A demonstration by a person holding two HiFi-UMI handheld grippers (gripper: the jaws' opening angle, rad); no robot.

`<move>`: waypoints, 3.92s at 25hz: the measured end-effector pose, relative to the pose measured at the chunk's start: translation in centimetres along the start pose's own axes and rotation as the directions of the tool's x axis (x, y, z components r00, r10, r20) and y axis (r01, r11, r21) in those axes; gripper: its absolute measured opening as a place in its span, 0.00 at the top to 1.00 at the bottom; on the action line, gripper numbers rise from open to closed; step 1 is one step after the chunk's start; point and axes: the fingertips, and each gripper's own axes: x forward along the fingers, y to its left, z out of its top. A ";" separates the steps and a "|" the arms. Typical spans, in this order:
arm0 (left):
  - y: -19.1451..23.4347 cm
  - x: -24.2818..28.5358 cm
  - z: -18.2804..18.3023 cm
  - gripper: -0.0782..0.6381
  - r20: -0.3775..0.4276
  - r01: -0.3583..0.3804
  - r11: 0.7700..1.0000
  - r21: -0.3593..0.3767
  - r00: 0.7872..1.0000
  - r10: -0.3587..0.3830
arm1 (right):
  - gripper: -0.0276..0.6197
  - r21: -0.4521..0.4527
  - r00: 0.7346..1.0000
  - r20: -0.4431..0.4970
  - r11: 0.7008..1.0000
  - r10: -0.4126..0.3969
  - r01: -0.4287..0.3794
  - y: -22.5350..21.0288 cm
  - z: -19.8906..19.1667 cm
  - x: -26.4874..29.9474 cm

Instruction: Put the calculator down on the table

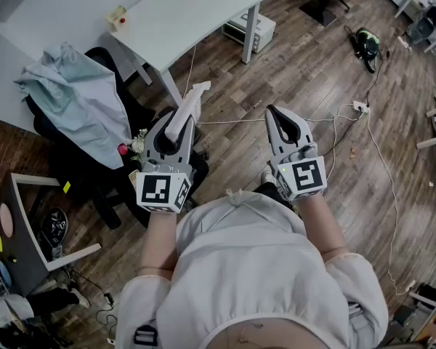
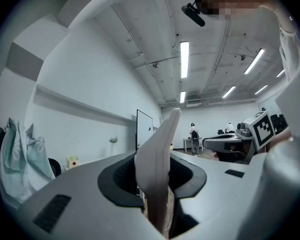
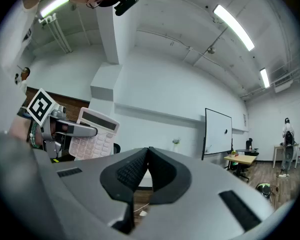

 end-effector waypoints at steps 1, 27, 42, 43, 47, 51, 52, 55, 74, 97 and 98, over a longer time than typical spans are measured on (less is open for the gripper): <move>0.1 0.2 0.0 0.71 -0.001 0.000 1.000 0.001 1.000 0.000 | 0.95 -0.005 1.000 -0.006 1.000 -0.001 0.001 -0.2 0.0 0.1; 2.7 6.9 -3.4 0.71 -0.062 -0.053 0.997 -0.061 0.997 0.049 | 0.95 0.042 0.994 -0.100 0.998 0.044 -0.040 -5.6 -4.4 6.6; 3.1 27.4 -4.9 0.71 -0.107 -0.290 0.956 -0.046 0.953 0.284 | 0.95 0.085 0.948 -0.105 0.953 0.299 -0.291 -23.3 -9.1 22.9; 3.0 29.0 -5.0 0.71 -0.107 -0.302 0.952 -0.045 0.949 0.296 | 0.95 0.088 0.943 -0.106 0.948 0.314 -0.306 -24.5 -9.4 23.9; 3.2 33.7 -5.4 0.71 -0.112 -0.347 0.937 -0.042 0.934 0.340 | 0.95 0.086 0.924 -0.102 0.929 0.368 -0.360 -28.2 -10.3 27.8; 3.7 36.5 -5.8 0.71 -0.131 -0.391 0.919 -0.045 0.915 0.383 | 0.95 0.099 0.903 -0.107 0.909 0.415 -0.406 -30.2 -11.1 31.0; 4.1 37.0 -5.9 0.71 -0.136 -0.402 0.915 -0.044 0.909 0.393 | 0.95 0.104 0.897 -0.110 0.903 0.428 -0.417 -30.4 -11.4 31.9; 5.9 38.5 -6.2 0.71 -0.152 -0.429 0.903 -0.031 0.895 0.420 | 0.95 0.118 0.879 -0.109 0.884 0.463 -0.451 -30.3 -11.9 34.9; 30.9 45.9 -13.5 0.71 -0.238 -0.549 0.816 -0.181 0.829 0.505 | 0.95 0.062 0.746 -0.151 0.759 0.649 -0.648 -19.9 -15.6 62.9; 45.3 51.2 -30.0 0.70 -0.546 -0.524 0.781 -0.340 0.786 0.290 | 0.95 0.160 0.644 -0.330 0.713 0.690 -0.683 -10.7 -26.4 78.1; 45.5 51.3 -30.3 0.70 -0.544 -0.520 0.778 -0.353 0.790 0.281 | 0.95 0.163 0.644 -0.334 0.715 0.688 -0.680 -10.7 -26.6 78.3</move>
